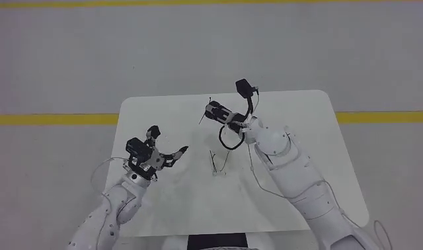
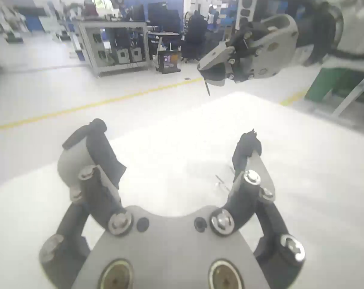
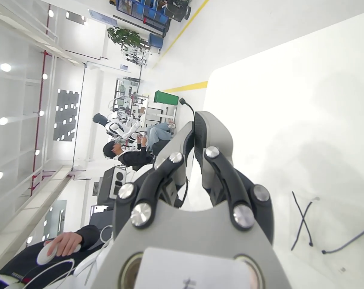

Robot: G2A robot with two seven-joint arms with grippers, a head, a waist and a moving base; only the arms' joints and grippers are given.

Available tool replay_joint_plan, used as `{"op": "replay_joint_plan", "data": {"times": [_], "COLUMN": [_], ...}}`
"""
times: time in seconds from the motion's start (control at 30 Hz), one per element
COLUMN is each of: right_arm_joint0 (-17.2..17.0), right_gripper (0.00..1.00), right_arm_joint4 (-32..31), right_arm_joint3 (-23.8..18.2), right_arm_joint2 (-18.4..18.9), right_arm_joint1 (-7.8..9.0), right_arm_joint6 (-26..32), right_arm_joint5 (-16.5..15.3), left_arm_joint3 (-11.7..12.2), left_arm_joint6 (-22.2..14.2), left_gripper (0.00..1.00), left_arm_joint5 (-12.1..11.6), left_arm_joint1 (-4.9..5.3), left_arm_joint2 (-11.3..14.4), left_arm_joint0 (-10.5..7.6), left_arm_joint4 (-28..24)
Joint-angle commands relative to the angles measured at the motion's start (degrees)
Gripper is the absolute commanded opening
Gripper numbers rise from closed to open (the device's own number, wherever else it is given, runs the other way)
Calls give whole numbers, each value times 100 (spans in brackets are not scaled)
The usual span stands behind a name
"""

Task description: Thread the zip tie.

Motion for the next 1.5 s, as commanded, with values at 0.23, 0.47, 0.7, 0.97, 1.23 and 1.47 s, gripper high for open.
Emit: {"op": "replay_joint_plan", "data": {"times": [0.23,0.47,0.7,0.97,1.23,1.47], "right_arm_joint0": [207,184,260,391,365,400], "right_gripper": [0,0,0,0,0,0], "right_arm_joint4": [9,8,-7,155,145,176], "right_arm_joint3": [55,58,227,562,555,674], "right_arm_joint2": [-133,-138,-292,-374,-387,-550], "right_arm_joint1": [-30,-31,-93,-229,-229,-279], "right_arm_joint6": [190,155,23,8,-16,-52], "right_arm_joint5": [489,471,658,658,629,658], "left_arm_joint3": [21,21,415,783,805,1094], "left_arm_joint6": [-63,-63,42,22,-88,-13], "left_gripper": [100,100,100,100,100,100], "left_arm_joint5": [1800,1800,2498,3256,3256,3256], "left_arm_joint1": [729,729,1190,2006,2099,2142], "left_arm_joint2": [662,662,1459,3443,3679,4166], "left_arm_joint0": [-476,-476,-1083,-2497,-2711,-3290], "left_arm_joint4": [780,780,780,780,780,780]}}
